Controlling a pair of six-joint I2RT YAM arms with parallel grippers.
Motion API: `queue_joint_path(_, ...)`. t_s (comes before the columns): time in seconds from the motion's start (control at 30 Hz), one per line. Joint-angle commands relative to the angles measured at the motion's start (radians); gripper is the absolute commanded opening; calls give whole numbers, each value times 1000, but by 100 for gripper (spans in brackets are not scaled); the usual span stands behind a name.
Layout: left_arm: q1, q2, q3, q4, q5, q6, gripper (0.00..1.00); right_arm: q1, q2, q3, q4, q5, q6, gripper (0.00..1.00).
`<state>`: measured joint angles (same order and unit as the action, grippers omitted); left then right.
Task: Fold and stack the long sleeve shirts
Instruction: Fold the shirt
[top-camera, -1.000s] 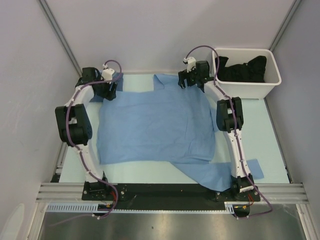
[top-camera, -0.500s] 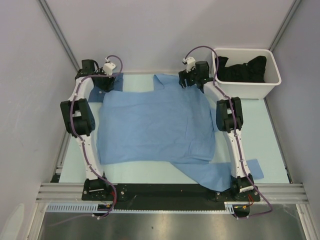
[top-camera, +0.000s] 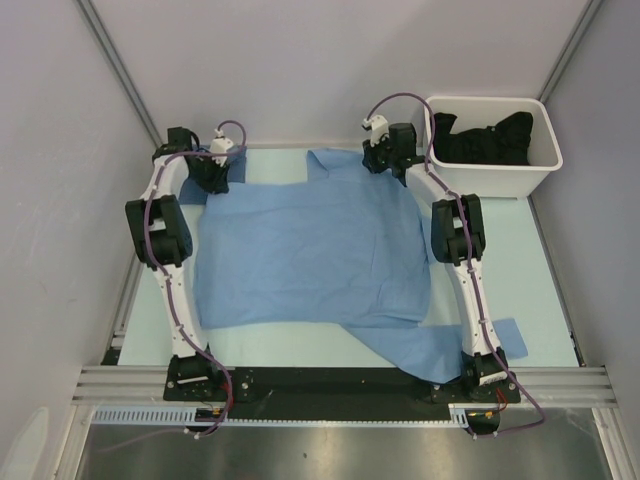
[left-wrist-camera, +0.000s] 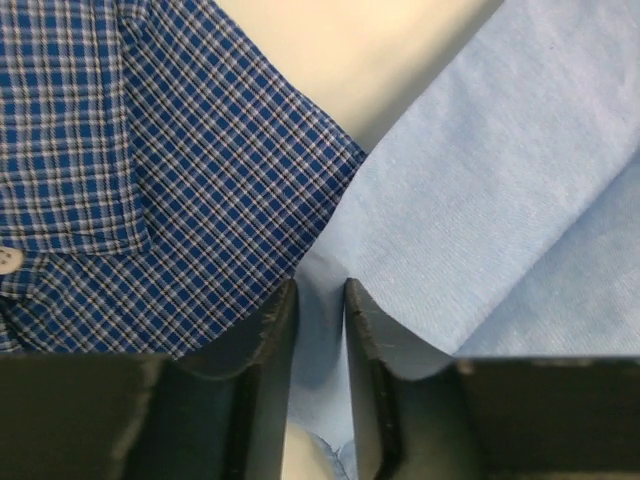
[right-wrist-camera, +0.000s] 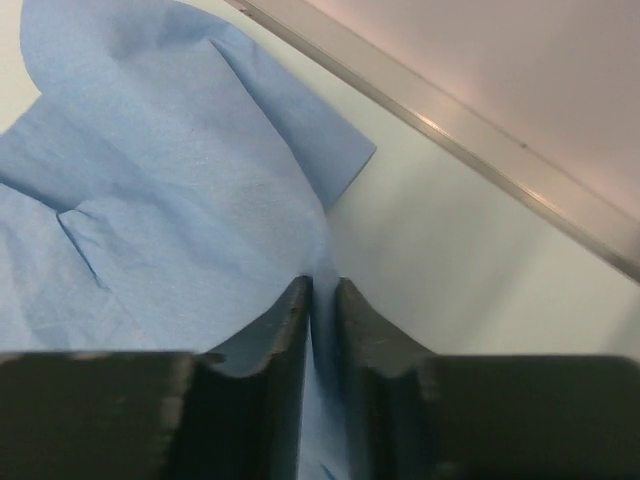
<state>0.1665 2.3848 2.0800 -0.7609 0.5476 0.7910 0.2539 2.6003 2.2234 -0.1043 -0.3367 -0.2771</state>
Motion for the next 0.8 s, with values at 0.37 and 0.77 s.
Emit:
queue_joint_path(0.37,13,-87,35,-18,87,25,19,-11,-81,-11,55,-64,39,0)
queue_joint_path(0.77,11,-70,29,57,26,48,64,-8,-117,-53,57,-105,42,0)
